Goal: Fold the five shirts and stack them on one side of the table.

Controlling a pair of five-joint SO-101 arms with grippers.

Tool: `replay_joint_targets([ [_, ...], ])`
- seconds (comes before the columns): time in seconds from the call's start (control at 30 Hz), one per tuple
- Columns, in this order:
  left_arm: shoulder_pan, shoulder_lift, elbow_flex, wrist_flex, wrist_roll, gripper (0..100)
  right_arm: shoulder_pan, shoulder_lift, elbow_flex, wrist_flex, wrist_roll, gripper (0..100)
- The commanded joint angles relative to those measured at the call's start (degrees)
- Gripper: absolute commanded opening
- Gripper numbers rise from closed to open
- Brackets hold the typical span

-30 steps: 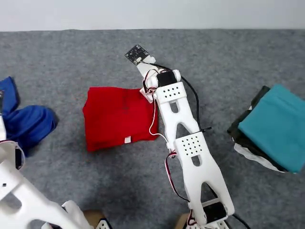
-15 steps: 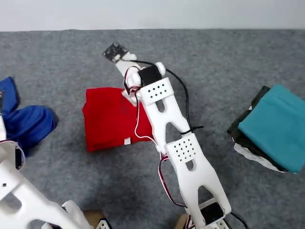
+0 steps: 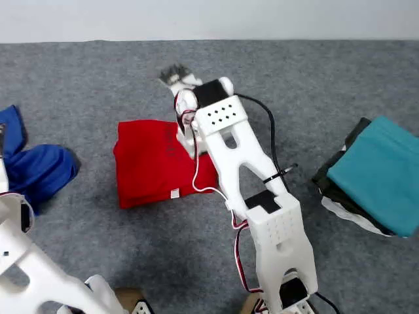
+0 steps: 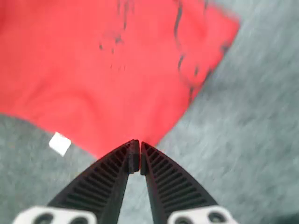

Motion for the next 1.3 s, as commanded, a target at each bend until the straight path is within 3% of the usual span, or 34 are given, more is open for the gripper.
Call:
replay_joint_targets([
  [0.0, 0.00, -1.14, 0.04, -0.70, -0.62, 9, 0.31, -2.15, 4.31, -0.22, -2.02, 1.0],
  [0.33, 0.00, -1.14, 0.13, -0.53, -0.62, 9, 0.31, 11.03, 5.10, -1.27, -2.02, 1.0],
  [0.7, 0.00, -1.14, 0.13, -0.70, -0.62, 9, -1.80, -4.70, 0.35, 2.15, -1.76, 1.4],
  [0.93, 0.00, -1.14, 0.13, -0.44, -0.62, 9, -2.59, -3.74, 0.35, 1.36, -2.37, 4.4],
  [1.13, 0.00, -1.14, 0.13, -0.44, -0.62, 9, -3.47, 2.15, 0.35, 1.36, -21.63, 29.1],
  [1.27, 0.00, -1.14, 0.22, -0.44, -0.62, 9, -4.79, 5.49, 0.26, -0.48, -25.32, 33.7],
])
